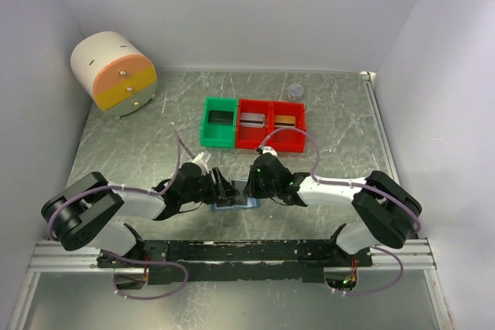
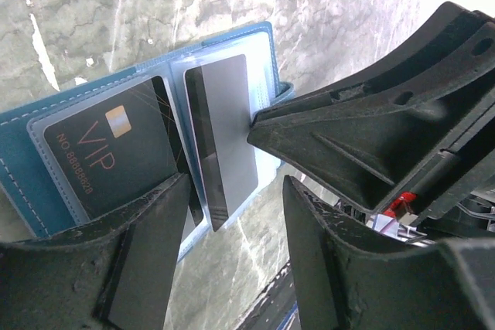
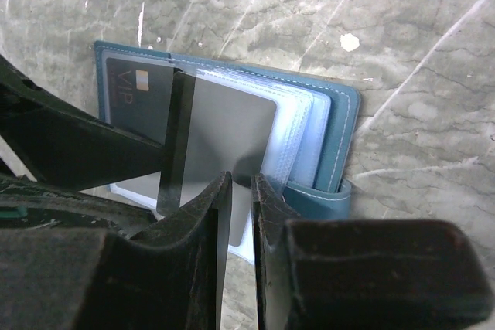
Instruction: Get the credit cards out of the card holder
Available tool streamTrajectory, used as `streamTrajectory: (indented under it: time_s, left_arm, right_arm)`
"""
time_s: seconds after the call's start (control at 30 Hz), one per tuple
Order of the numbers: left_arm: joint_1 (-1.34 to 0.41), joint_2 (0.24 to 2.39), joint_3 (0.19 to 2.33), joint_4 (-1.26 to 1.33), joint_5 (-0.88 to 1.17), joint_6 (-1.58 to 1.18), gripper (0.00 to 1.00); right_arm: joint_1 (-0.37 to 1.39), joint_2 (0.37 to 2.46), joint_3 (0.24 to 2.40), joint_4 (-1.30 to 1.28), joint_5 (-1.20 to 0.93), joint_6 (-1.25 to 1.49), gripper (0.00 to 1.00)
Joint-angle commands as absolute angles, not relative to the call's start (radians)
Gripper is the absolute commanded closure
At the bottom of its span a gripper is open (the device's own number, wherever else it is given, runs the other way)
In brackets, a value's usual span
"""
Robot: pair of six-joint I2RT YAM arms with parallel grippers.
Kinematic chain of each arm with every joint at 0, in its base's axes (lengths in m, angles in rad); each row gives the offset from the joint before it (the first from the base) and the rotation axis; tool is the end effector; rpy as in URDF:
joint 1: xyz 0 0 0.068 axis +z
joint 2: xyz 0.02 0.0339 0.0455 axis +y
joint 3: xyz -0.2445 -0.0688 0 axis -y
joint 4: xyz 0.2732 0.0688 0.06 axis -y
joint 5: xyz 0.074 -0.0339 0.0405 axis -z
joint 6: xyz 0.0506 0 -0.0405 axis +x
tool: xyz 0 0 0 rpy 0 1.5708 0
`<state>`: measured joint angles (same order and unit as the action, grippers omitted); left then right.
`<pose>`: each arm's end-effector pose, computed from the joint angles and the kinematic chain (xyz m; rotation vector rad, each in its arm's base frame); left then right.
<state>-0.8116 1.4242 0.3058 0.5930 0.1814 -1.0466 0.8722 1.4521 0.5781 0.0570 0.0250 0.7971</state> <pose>0.1756 -0.1983 0.0738 -0.1544 2.3664 -1.2219 0.1924 0.2271 0.0944 -0.0823 2.5226 0.7192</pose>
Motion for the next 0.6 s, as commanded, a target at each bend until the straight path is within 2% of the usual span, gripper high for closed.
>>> streamTrajectory:
  time_s: [0.0,0.2,0.57]
  left_arm:
    - [-0.817,1.481,0.284,0.738,0.191,-1.074,0.39]
    - [-0.817,1.517,0.272,0.782,0.194,-1.105,0.59]
    - [-0.817,1.447,0.279,0.707,0.17,-1.089,0.77]
  right_arm:
    - [0.87,1.487,0.557,0.009,0.012,0.794,0.82]
    - [0.87,1.483,0.532,0.021,0.017,0.805,0.82]
    - [0.87,1.476,0.536,0.002,0.034,0.8,0.82]
